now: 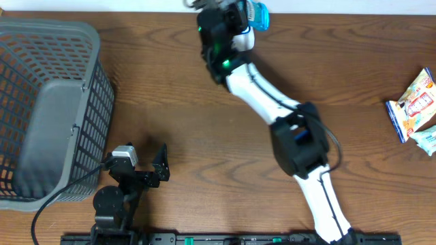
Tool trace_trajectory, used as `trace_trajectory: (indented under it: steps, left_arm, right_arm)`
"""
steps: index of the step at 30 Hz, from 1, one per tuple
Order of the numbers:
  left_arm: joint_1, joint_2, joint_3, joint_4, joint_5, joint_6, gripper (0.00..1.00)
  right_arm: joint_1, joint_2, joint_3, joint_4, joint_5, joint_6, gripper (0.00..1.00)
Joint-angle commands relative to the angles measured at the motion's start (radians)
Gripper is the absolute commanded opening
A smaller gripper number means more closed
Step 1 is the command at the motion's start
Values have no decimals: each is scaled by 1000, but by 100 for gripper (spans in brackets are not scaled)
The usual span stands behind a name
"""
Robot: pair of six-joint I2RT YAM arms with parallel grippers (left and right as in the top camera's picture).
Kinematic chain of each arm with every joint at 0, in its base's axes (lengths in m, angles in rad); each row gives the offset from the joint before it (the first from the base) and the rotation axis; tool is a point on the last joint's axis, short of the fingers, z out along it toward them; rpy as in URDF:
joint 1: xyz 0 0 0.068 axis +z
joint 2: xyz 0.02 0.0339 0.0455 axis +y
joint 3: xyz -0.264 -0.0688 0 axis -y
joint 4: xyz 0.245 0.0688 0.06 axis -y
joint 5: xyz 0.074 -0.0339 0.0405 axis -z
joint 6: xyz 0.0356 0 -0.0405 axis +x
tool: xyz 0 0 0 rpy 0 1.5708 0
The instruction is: Scan the item barcode
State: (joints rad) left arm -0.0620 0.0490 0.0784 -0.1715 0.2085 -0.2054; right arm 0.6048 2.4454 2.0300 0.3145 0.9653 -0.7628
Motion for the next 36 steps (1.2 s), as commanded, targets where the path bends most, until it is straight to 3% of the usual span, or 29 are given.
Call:
trace_trajectory:
  steps: [1,6,18,28,33,36]
  left_arm:
    - [-3,-5,-18,-21,12,13,98]
    - [-3,-5,-18,-22,12,13,98]
    - [-3,-5,-18,-21,12,13,98]
    - [-3,-5,-18,-22,12,13,98]
    - [-3,-5,-18,-22,12,13,98]
    - [-3,-5,-18,-21,13,13,98]
  right_arm:
    - [17,82,38,180,121,-436,1]
    - [13,202,39,309,137,-601,1]
    - [13,211,67,321,17,-584,1]
    - [32,211,94,322,-119,-464,1]
    - [46,194,155,316,-65,-465,1]
    - [43,133,154,211,12,-444,1]
